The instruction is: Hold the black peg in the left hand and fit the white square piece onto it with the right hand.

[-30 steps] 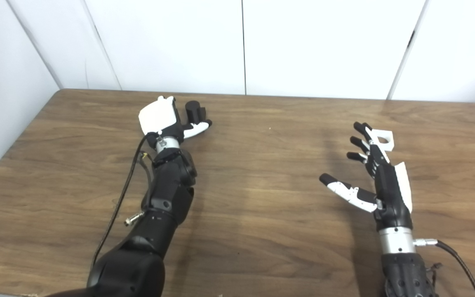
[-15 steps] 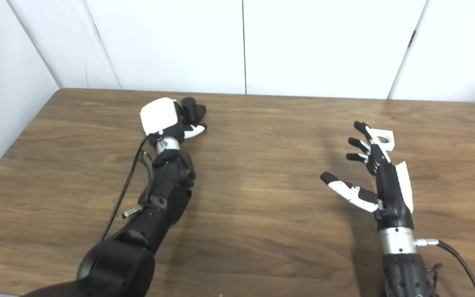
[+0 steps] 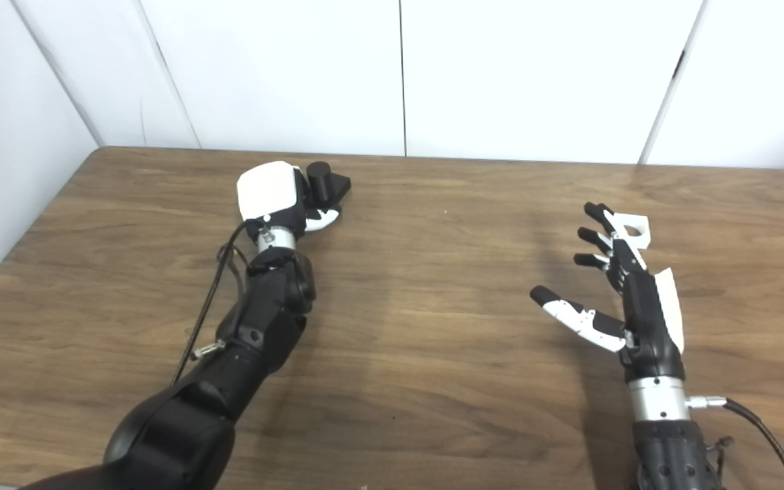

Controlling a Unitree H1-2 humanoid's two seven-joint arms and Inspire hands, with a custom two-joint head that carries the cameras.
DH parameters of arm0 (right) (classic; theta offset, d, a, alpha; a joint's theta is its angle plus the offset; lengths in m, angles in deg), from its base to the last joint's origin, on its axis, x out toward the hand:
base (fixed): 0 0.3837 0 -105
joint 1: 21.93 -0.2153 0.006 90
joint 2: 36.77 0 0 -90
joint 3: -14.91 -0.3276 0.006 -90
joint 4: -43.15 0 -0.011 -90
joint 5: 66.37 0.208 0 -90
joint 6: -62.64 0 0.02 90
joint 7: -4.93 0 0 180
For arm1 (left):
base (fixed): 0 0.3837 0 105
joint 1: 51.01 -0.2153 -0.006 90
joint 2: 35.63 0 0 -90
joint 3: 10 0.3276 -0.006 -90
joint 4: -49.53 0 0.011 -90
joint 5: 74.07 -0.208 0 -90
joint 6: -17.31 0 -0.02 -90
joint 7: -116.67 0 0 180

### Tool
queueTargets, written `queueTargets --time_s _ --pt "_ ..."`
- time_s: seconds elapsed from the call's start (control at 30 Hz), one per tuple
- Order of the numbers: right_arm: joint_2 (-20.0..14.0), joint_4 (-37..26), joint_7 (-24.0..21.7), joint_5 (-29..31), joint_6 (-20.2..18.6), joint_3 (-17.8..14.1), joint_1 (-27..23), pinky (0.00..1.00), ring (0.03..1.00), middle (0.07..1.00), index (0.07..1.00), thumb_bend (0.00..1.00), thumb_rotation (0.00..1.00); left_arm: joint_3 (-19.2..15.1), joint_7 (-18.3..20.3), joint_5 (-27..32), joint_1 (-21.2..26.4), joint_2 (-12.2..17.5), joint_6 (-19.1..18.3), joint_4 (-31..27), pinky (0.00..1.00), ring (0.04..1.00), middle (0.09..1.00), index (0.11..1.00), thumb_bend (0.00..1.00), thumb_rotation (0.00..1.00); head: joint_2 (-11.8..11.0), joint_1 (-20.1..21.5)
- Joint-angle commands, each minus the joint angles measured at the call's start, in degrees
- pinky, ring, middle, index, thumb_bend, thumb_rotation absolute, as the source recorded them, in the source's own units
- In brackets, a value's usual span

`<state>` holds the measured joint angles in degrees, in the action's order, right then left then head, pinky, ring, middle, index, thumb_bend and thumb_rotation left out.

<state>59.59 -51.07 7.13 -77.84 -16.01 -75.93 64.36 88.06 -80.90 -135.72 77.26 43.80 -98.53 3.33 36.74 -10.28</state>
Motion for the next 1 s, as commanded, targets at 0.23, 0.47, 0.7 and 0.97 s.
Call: queueTargets --time_s 0.23,0.47,0.7,0.97 --pt "-0.67 -0.81 0.33 0.11 2.8 -0.42 -0.37 0.7 0.842 0.949 0.884 0.62 0.28 3.65 16.3 9.97 -6.39 4.54 0.67 -8.22 0.8 0.841 0.828 0.576 0.82 0.37 0.16 0.36" --pt "-0.77 -1.94 0.2 -0.31 1.31 -0.62 -0.3 0.7 0.841 0.95 0.886 0.62 0.29 3.16 21.89 19.94 -8.85 7.02 4.4 -16.96 0.81 0.895 0.883 0.497 0.64 0.17 0.14 0.54" --pt "-0.98 -2.24 0.08 -0.42 1.1 -0.69 -0.6 0.7 0.842 0.954 0.888 0.62 0.28 4.27 29.52 28.38 -11.15 10.63 6.79 -27.29 0.9 0.923 0.898 0.486 0.52 0.08 0.11 0.83" --pt "-1.06 -2.87 -0.26 0.0 0.32 -0.9 -0.58 0.71 0.854 0.954 0.883 0.62 0.27 5.29 34.9 35.48 -12.99 14.78 11.87 -31.42 0.88 0.917 0.878 0.489 0.52 0.08 0.14 1.41"
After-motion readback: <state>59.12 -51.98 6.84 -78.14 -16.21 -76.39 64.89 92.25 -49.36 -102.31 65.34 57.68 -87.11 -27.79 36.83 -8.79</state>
